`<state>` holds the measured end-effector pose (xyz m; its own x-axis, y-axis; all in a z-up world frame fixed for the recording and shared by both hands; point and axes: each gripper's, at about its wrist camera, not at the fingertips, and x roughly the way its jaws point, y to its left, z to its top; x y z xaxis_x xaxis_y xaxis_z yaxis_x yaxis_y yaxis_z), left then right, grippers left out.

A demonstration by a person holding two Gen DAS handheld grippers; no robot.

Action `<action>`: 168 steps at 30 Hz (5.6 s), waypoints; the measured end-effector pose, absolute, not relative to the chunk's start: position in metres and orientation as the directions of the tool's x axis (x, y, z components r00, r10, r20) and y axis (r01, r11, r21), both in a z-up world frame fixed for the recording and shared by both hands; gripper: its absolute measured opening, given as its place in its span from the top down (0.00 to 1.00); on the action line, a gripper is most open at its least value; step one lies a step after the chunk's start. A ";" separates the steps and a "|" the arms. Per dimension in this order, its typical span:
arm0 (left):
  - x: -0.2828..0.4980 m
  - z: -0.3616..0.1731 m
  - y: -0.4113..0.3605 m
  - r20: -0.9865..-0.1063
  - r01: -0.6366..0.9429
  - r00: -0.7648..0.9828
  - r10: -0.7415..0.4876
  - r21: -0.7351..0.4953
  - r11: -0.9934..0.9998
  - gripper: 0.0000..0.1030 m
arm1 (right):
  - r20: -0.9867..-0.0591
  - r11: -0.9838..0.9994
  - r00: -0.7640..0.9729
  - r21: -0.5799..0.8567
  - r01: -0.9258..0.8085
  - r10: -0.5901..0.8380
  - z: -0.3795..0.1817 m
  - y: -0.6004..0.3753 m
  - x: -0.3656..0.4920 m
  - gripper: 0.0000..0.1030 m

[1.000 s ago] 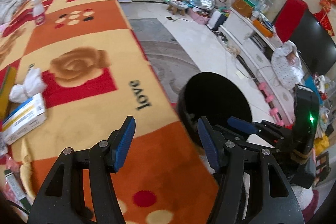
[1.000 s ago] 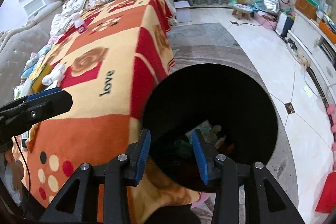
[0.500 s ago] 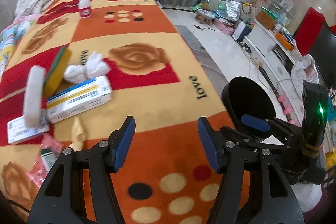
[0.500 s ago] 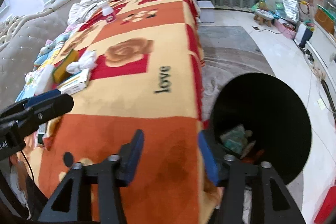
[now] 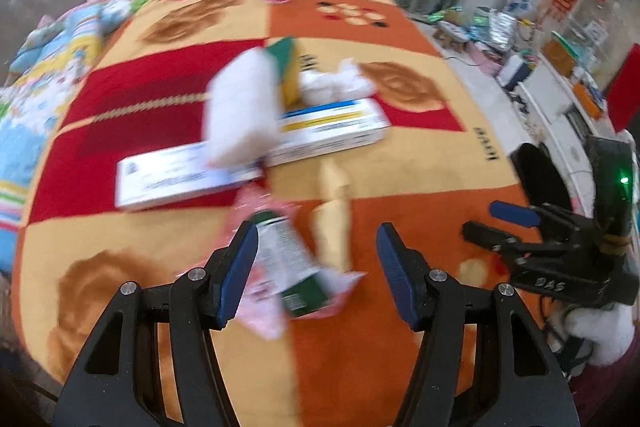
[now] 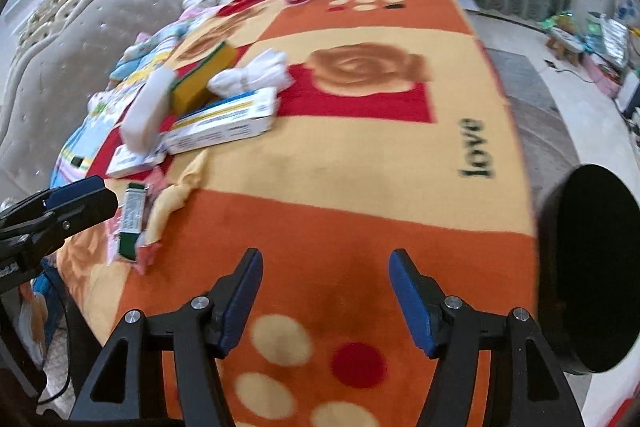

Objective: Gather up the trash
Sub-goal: 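Grasp the green-white tube box with the left tool while the right tool grasps the beige cloth, then lift the tube box with the left tool while the right tool lifts the cloth, then carry the tube box and cloth over the black bin with both tools, then open both tools to drop the tube box and cloth into the bin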

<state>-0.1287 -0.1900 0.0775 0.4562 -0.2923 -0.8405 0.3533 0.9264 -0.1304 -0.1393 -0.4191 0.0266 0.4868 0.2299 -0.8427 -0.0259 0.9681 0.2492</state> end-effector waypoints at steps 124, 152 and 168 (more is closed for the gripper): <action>-0.143 0.079 -0.463 -0.818 0.704 0.185 -0.544 -0.276 0.654 0.77 | -0.793 0.950 0.610 0.203 0.237 0.018 0.050 -0.591 -0.219 0.81; -0.133 0.056 -0.522 -0.778 0.698 0.040 -0.627 -0.427 0.575 0.53 | -0.838 0.896 0.545 0.220 0.385 -0.028 0.017 -0.650 -0.219 0.61; -0.135 0.063 -0.494 -0.819 0.683 0.152 -0.553 -0.317 0.658 0.52 | -0.847 0.904 0.532 0.230 0.361 0.003 0.013 -0.633 -0.219 0.60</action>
